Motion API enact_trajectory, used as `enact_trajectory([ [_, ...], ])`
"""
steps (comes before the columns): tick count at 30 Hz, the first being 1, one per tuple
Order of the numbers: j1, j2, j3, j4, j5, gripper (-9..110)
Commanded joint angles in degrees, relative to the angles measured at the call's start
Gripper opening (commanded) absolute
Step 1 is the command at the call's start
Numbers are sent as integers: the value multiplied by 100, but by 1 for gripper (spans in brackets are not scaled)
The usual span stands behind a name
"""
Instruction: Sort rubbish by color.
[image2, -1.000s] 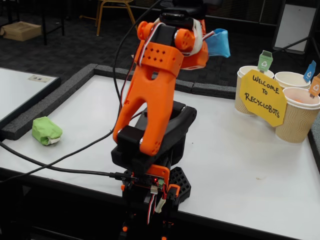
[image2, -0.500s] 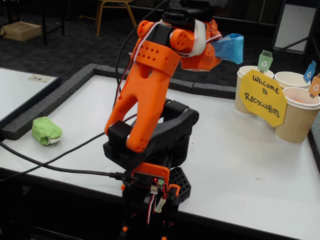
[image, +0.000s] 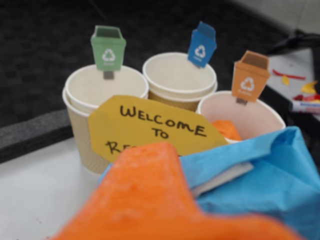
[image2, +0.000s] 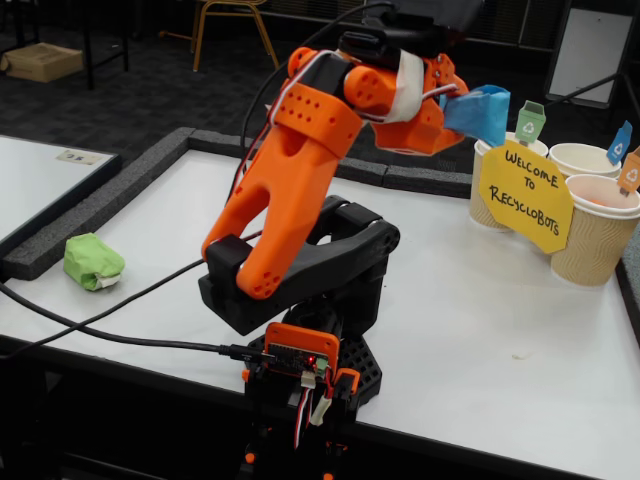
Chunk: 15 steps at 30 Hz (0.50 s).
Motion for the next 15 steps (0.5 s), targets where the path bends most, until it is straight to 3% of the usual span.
enact_trajectory([
  [1, 158, 35, -70, -264, 167, 0],
  [15, 316, 53, 202, -580, 325, 0],
])
